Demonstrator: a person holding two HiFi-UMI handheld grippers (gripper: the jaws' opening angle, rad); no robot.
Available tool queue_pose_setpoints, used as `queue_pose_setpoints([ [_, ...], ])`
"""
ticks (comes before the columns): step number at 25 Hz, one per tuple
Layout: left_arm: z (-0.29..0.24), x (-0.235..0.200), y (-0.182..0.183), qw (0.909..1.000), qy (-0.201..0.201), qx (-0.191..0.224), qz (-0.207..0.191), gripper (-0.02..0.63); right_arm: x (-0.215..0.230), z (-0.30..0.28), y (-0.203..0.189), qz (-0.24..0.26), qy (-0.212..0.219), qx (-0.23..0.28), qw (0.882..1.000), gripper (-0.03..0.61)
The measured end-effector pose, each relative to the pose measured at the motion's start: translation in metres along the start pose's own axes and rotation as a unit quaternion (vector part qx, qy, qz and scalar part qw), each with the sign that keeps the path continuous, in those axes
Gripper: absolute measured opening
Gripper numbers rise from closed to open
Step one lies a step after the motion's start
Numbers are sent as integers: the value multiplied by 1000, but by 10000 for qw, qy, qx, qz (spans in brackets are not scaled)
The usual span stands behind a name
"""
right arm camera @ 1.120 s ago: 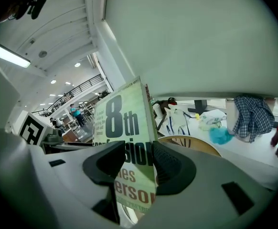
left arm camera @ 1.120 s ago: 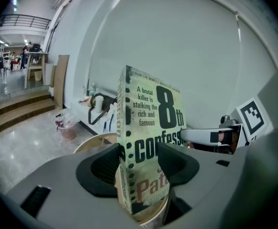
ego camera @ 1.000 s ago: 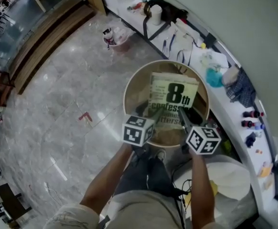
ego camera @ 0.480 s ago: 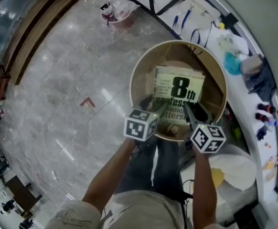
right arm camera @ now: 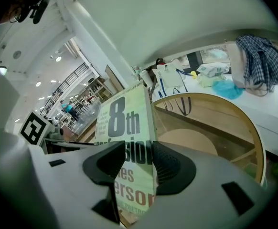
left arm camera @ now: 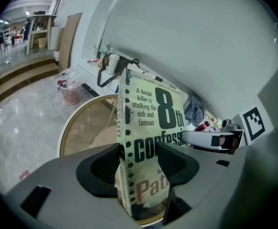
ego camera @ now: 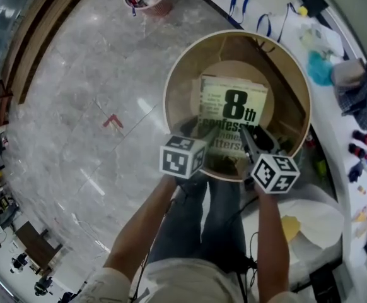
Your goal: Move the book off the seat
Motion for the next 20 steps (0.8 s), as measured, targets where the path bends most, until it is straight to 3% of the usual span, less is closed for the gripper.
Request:
queue_pose_setpoints([
  [20, -66, -14, -46, 9993, 254, -213, 172, 256, 53, -45, -46, -31, -59, -501, 9987, 189],
])
Point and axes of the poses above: the fingertips, and each gripper's own axes: z backward along the fingers, x to its right, y out of its top, the point moved 8 cm from there along z, backward along the fingers, and after that the axes turned 10 degrees about y, right-handed, at the moved point
